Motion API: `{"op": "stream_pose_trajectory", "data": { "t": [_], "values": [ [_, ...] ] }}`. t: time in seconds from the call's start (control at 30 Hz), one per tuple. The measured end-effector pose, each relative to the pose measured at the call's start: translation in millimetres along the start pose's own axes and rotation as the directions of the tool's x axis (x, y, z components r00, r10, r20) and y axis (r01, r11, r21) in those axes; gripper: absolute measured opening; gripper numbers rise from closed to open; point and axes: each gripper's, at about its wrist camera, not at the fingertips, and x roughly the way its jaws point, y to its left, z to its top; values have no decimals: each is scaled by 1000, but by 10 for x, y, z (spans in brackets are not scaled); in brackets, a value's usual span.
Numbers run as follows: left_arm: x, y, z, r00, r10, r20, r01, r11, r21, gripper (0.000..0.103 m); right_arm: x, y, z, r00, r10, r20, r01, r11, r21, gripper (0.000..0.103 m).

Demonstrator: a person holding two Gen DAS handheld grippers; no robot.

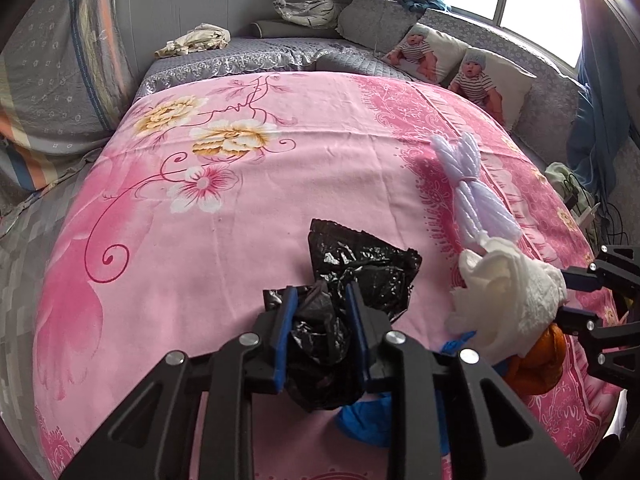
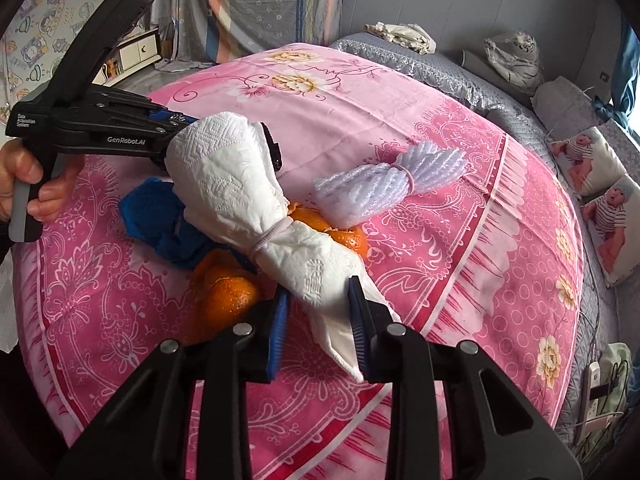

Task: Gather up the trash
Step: 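Grasp the large white tissue bundle with the right gripper while the left grasps the black bag, then carry the white tissue bundle and black bag in both grippers over the bin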

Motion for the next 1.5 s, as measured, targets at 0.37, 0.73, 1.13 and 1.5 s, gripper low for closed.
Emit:
{"op": "stream_pose_trajectory", "data": {
  "t": [0.37,0.73,1.13,1.5],
  "values": [
    [-158,255,-50,999,33,22,-31,996,-84,23,-200,246,-120,998,55,16,-55,998,-9,27],
    [-449,393,-114,996,52,67,-43,991,-128,23,-429,448,-252,992,115,42,-115,993,-9,26],
    [-842,229,-88,988,52,145,-35,993,-114,23,-958,329,-383,985,74,156,-84,995,55,26],
    [-1255,-333,32,972,1,236,4,1000,-21,23,-1567,-315,-728,960,-90,265,23,969,247,26]
  ]
}}
